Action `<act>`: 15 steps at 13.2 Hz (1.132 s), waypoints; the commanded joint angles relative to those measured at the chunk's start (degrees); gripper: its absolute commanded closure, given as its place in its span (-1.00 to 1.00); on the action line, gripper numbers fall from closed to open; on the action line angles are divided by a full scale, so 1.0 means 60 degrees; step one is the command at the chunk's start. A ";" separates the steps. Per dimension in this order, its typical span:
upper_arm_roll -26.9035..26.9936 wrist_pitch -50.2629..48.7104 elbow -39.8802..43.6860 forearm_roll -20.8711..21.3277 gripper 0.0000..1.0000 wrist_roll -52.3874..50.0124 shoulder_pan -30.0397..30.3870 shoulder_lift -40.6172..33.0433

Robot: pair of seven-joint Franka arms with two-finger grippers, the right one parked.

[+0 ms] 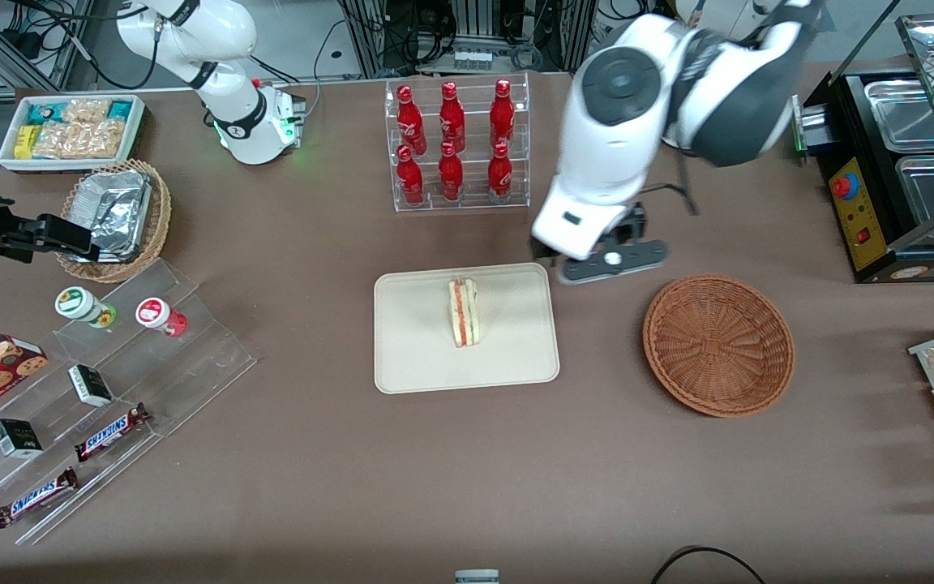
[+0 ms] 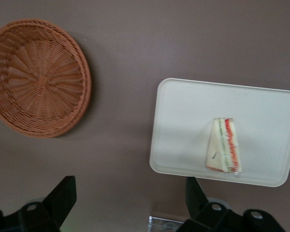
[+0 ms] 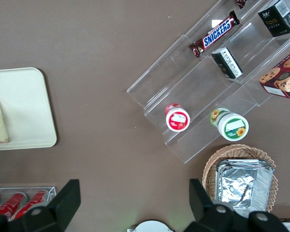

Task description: Place sandwich from basket to tray

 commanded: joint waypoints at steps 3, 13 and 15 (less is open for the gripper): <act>-0.0092 -0.0597 -0.1050 -0.0057 -0.98 0.2041 0.1475 -0.1353; -0.0063 -0.1771 -0.1182 -0.0554 -0.99 0.6759 0.4624 -0.2202; 0.0228 -0.1756 -0.1182 -0.0540 -0.98 0.6806 0.4759 -0.2320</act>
